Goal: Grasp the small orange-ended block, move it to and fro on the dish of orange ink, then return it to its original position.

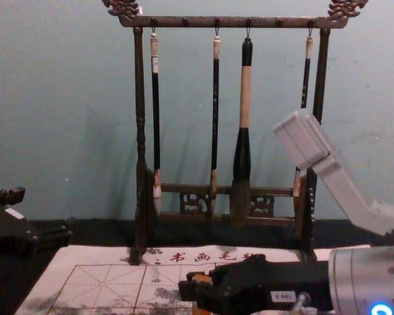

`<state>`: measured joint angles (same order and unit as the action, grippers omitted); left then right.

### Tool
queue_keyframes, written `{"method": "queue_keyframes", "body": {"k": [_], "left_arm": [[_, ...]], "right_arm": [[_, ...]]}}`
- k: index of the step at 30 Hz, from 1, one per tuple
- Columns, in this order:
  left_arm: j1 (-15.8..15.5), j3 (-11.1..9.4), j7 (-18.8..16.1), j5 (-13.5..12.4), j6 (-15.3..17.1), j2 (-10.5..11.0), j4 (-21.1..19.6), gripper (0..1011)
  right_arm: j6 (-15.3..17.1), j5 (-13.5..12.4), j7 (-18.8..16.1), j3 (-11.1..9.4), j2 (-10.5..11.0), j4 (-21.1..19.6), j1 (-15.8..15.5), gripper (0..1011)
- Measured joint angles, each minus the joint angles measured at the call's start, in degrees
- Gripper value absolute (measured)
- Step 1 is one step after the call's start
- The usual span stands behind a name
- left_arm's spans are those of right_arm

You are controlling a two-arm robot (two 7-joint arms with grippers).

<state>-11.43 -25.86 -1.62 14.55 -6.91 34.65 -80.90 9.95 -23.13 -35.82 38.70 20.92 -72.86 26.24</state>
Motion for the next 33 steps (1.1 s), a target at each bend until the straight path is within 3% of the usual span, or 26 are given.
{"method": "queue_keyframes", "body": {"k": [19, 33], "left_arm": [[0.0, 0.0, 0.0, 0.0, 0.0, 0.0, 0.0, 1001], [0.0, 0.0, 0.0, 0.0, 0.0, 0.0, 0.0, 1001]], "right_arm": [[-0.1, 0.4, 1.0, -1.5, 0.6, 0.0, -0.2, 110], [0.8, -2.3, 3.2, -4.3, 2.1, -6.3, -3.4, 109]]}}
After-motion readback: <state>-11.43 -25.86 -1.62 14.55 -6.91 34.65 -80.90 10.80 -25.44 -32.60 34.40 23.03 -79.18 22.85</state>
